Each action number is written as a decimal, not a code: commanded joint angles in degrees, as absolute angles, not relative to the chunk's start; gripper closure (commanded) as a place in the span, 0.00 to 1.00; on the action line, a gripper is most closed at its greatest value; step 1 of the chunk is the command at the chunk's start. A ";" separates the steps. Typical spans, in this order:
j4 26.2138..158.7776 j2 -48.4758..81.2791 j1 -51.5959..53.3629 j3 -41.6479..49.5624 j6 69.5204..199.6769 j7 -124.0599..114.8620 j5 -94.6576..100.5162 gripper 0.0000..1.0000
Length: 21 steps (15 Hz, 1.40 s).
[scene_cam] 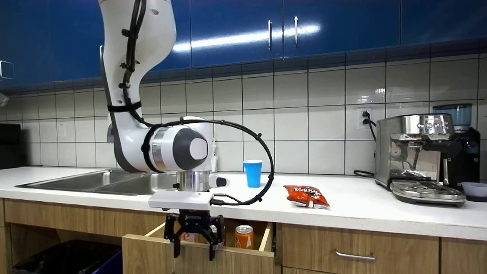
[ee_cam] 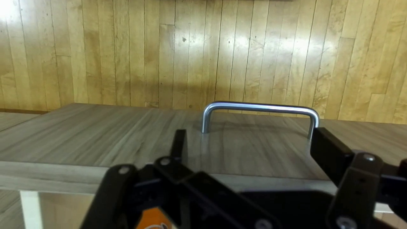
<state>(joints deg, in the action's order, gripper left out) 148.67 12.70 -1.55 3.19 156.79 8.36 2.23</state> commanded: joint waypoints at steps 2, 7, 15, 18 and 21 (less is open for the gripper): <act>145.42 14.35 -3.66 2.26 156.75 10.93 1.56 0.00; 143.75 15.40 -4.08 2.54 156.84 10.86 2.06 0.00; 140.12 17.73 -4.66 2.75 156.46 10.79 2.45 0.00; 138.64 18.67 -4.78 2.79 156.30 10.67 2.58 0.00; 136.84 19.68 -4.77 2.89 156.19 10.46 2.88 0.00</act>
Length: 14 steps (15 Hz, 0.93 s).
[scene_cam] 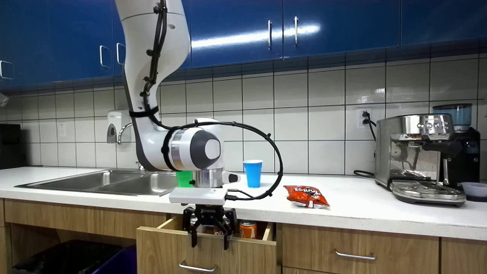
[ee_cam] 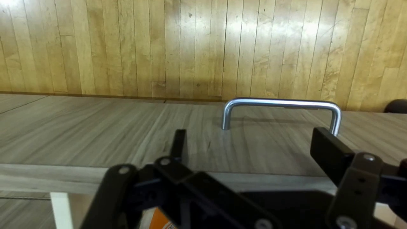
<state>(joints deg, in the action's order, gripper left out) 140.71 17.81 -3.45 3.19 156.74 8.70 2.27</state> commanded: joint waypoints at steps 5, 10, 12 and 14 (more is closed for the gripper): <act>134.04 21.29 -4.64 2.96 155.87 10.21 3.17 0.00; 131.73 22.45 -4.20 3.54 155.45 9.43 4.01 0.00; 130.64 23.08 -4.40 3.48 155.21 9.51 3.82 0.00; 129.83 23.60 -4.53 3.43 154.93 9.57 3.66 0.00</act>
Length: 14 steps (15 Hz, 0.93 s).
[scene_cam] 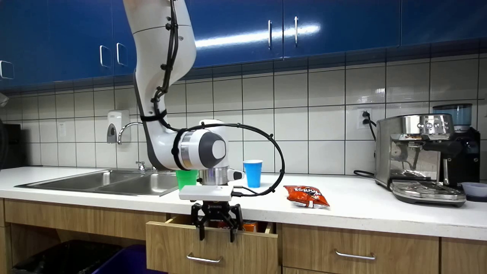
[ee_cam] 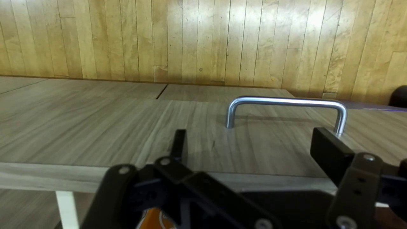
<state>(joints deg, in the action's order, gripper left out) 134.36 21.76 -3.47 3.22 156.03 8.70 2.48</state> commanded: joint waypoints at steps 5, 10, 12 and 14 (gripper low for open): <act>127.99 24.69 -4.33 3.92 154.29 9.16 4.02 0.00; 127.72 24.70 -4.38 4.04 154.61 9.08 3.95 0.00; 128.15 24.53 -4.34 4.09 154.93 8.97 3.96 0.00; 129.34 23.66 -4.45 4.03 155.27 8.99 3.73 0.00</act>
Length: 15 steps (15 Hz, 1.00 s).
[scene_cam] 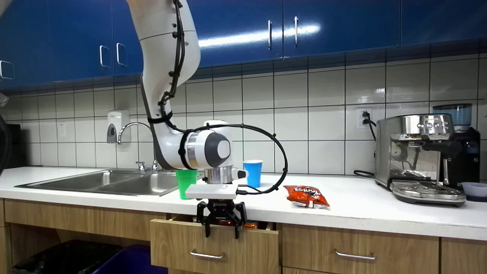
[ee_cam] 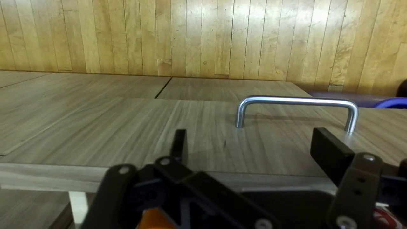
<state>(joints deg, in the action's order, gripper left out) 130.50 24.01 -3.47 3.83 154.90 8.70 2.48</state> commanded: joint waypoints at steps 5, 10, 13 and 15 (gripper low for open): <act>133.97 20.59 -4.80 3.50 156.88 8.83 2.74 0.00; 139.54 15.28 -5.18 3.55 157.58 8.80 2.29 0.00; 142.57 11.53 -5.22 3.92 156.82 8.43 2.34 0.00; 144.03 9.05 -5.01 4.64 156.19 7.98 2.98 0.00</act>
<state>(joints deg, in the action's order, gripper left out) 140.00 14.90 -4.47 4.27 157.02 8.61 2.38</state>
